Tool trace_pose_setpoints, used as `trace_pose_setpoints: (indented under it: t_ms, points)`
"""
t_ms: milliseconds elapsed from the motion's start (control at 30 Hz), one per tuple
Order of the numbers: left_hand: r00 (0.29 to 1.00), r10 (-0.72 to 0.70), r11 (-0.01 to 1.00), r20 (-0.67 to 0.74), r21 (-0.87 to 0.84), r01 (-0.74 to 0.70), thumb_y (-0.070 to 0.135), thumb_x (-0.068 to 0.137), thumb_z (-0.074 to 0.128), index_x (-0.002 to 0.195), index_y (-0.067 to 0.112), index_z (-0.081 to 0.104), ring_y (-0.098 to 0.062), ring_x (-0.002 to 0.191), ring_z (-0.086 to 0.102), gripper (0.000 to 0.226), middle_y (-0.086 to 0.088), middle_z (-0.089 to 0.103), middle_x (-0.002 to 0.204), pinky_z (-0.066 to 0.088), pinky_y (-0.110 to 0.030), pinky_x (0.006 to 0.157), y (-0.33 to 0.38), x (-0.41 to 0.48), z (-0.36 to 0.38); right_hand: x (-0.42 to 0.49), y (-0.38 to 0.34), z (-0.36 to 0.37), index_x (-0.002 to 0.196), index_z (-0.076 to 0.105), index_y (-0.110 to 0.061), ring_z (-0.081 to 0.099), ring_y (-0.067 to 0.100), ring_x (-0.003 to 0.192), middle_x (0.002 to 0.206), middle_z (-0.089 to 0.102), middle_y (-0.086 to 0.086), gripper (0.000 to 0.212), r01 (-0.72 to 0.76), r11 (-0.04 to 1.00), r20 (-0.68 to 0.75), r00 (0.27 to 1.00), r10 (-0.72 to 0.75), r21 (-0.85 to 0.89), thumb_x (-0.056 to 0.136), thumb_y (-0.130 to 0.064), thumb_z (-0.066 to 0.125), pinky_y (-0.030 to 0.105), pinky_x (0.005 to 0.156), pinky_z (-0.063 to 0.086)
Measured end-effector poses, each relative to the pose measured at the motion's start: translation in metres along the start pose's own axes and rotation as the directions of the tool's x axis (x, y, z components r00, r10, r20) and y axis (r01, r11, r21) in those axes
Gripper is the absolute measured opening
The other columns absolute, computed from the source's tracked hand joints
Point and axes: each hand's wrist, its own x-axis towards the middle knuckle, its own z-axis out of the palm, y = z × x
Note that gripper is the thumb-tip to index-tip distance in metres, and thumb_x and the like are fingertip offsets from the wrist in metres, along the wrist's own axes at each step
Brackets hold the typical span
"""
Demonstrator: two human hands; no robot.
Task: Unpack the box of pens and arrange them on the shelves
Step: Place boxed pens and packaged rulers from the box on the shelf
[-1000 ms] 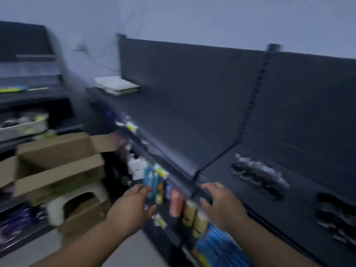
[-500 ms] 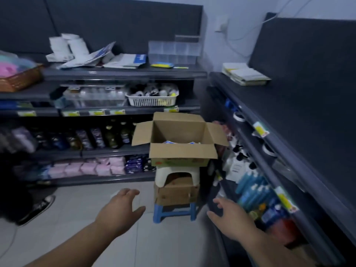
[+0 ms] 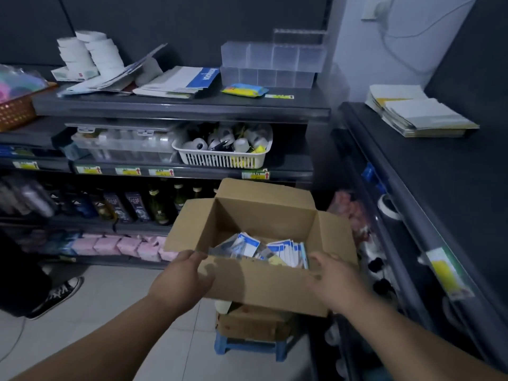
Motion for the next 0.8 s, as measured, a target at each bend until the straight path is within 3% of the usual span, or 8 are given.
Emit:
trace_pose_setpoints:
  t_ms: [200,300,467,633,733,800]
  points:
    - [1.000,-0.012,0.999,-0.007,-0.042,0.012,0.032,0.085,0.061,0.127,0.020,0.054,-0.018,0.105,0.056,0.044,-0.001,0.053,0.122,0.044,-0.026,0.084,0.025,0.073,0.017,0.086,0.006,0.005,0.133,0.054,-0.025,0.054,0.014,0.116,0.131,0.056,-0.004,0.043,0.034,0.997,0.048,0.998,-0.037,0.068,0.092,-0.038,0.059,0.017,0.075,0.032]
    - [0.999,-0.005,1.000,0.035,-0.007,0.005,0.028,0.085,0.060,0.131,0.016,0.052,-0.019,0.113,0.053,0.048,-0.003,0.052,0.126,0.041,-0.025,0.089,0.022,0.110,0.029,0.115,0.007,0.025,0.131,0.054,-0.024,0.053,0.012,0.118,0.132,0.056,-0.006,0.042,0.036,0.994,0.130,0.990,-0.049,0.099,0.091,-0.037,0.060,0.017,0.081,0.033]
    - [0.965,-0.004,0.994,0.261,0.105,-0.024,0.032,0.082,0.065,0.137,0.018,0.045,-0.022,0.121,0.048,0.060,-0.003,0.045,0.136,0.042,-0.030,0.099,0.019,0.168,0.061,0.155,0.011,0.058,0.130,0.054,-0.028,0.058,0.013,0.111,0.130,0.059,-0.006,0.044,0.016,0.998,0.243,0.970,-0.030,0.061,0.089,-0.042,0.060,0.023,0.091,0.043]
    - [0.810,-0.058,0.948,0.583,0.286,-0.138,0.046,0.074,0.072,0.132,0.024,0.046,-0.022,0.121,0.049,0.067,-0.004,0.044,0.139,0.045,-0.032,0.097,0.013,0.208,0.099,0.194,0.010,0.088,0.139,0.045,-0.027,0.056,0.018,0.114,0.137,0.051,-0.002,0.054,-0.030,1.000,0.440,0.897,0.031,-0.010,0.089,-0.042,0.060,0.027,0.084,0.046]
    - [0.778,-0.032,0.911,0.627,0.339,-0.235,0.043,0.078,0.070,0.132,0.021,0.045,-0.024,0.122,0.047,0.063,-0.008,0.042,0.139,0.043,-0.031,0.097,0.008,0.219,0.115,0.212,0.006,0.107,0.144,0.037,-0.024,0.052,0.021,0.122,0.141,0.050,0.002,0.066,-0.047,0.996,0.521,0.849,0.083,-0.082,0.087,-0.040,0.065,0.029,0.094,0.045]
    - [0.786,0.002,0.899,0.618,0.344,-0.272,0.038,0.080,0.069,0.129,0.019,0.047,-0.024,0.119,0.050,0.056,-0.010,0.047,0.134,0.043,-0.029,0.092,0.003,0.224,0.119,0.219,0.005,0.121,0.142,0.036,-0.021,0.054,0.023,0.118,0.137,0.052,0.005,0.070,-0.072,0.991,0.554,0.823,0.122,-0.111,0.084,-0.043,0.069,0.029,0.088,0.047]
